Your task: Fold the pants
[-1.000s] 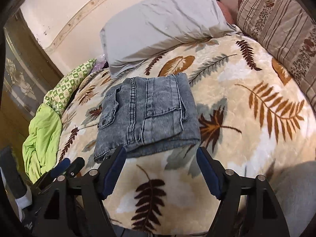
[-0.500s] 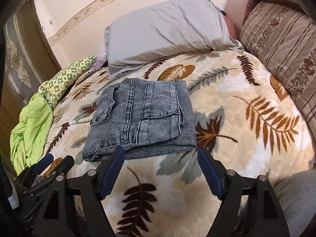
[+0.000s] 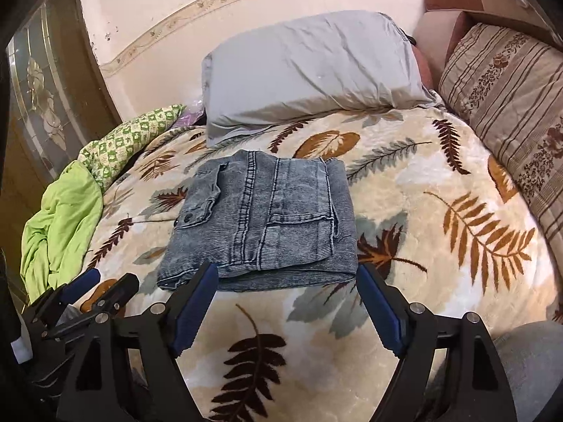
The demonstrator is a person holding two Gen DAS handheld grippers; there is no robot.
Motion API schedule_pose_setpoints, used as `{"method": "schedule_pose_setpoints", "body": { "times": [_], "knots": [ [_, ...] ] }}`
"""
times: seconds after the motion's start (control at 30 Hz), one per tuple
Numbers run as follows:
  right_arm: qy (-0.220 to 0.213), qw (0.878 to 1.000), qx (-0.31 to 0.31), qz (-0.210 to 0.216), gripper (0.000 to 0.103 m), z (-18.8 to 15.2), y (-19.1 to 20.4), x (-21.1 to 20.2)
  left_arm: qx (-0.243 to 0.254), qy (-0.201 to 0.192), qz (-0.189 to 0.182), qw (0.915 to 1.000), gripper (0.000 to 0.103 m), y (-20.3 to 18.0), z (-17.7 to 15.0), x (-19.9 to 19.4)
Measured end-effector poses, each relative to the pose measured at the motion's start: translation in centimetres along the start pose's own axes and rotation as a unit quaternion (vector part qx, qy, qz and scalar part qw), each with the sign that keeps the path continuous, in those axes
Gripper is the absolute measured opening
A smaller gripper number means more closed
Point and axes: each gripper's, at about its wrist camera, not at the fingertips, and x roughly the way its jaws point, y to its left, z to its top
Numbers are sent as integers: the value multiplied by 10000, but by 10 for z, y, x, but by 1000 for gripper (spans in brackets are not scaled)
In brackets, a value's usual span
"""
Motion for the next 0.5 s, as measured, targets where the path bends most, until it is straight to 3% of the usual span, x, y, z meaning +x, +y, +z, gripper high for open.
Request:
{"method": "schedule_pose_setpoints", "body": {
  "times": [0.2, 0.5],
  "knots": [
    [-477, 9985, -158, -211, 82, 2, 4, -18, -20, -218, -125, 9997, 72, -3, -4, -12],
    [-548, 9981, 211, -192, 82, 5, -10, -19, 105, -322, -339, 9988, 73, -13, -7, -19]
  ]
}}
